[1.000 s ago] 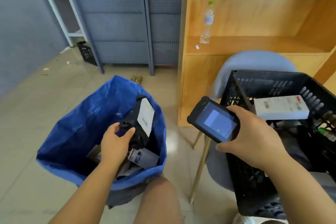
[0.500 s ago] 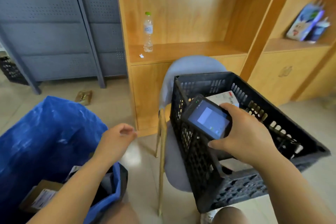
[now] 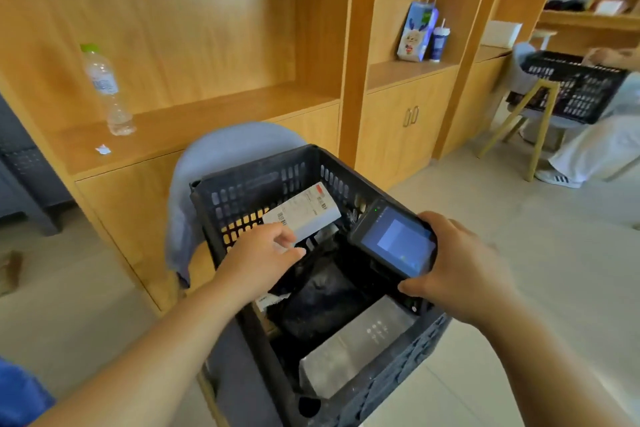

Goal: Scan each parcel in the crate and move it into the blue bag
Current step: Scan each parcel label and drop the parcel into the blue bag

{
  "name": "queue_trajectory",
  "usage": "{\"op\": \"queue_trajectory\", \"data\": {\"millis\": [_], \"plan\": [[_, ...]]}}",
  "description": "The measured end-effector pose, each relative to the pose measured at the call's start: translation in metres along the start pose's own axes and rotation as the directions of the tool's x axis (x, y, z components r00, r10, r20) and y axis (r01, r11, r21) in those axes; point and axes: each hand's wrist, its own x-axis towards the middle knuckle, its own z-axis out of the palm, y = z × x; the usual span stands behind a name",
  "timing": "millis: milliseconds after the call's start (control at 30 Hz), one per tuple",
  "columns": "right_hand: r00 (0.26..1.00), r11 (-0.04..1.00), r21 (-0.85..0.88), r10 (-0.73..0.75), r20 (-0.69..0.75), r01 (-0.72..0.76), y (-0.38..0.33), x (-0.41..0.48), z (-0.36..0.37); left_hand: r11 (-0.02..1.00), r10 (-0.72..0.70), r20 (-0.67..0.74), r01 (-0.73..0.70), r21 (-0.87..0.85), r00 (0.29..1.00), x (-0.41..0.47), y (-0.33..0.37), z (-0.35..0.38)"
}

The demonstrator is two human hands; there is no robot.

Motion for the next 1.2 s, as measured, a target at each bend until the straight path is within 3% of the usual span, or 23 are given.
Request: {"op": "queue_trajectory", "data": {"millis": [167,400,533,633,767,933,1100,1200], "plan": [[1.000,0.998,-0.053,0.020,0.023,-0.018,0.021,0.034,0.008,0.994,-0.063,0.128,0.052,0.093,0.990,0.070,-0.012,0.038],[0.997,0.993,-0.105,-0.039,0.064,0.045,0.021,0.092,0.026,0.960,-0.144,0.064,0.124,0.251,0.987,0.165,-0.050,0.070],[0.993,0.986,-0.134,-0.095,0.074,0.104,0.016,0.122,0.040,0.951,-0.198,0.067,0.175,0.256,0.978,0.203,-0.061,0.080],[0.990,0.982,-0.135,-0.128,0.066,0.136,0.015,0.137,0.048,0.961,-0.198,0.159,0.160,0.226,0.967,0.223,-0.069,0.086],[0.989,0.982,-0.125,-0.136,0.065,0.143,0.016,0.145,0.057,0.955,-0.278,0.329,0.224,0.194,0.903,0.243,-0.077,0.087],[0.990,0.986,-0.115,-0.115,0.076,0.123,0.018,0.141,0.061,0.883,-0.329,0.308,0.176,0.435,0.893,0.237,-0.069,0.085],[0.993,0.990,-0.104,-0.087,0.075,0.094,0.018,0.127,0.058,0.962,-0.268,0.365,0.231,0.143,0.891,0.214,-0.063,0.089],[0.995,0.992,-0.095,-0.076,0.068,0.082,0.019,0.113,0.051,0.973,-0.227,0.357,0.195,0.123,0.906,0.200,-0.053,0.082]]}}
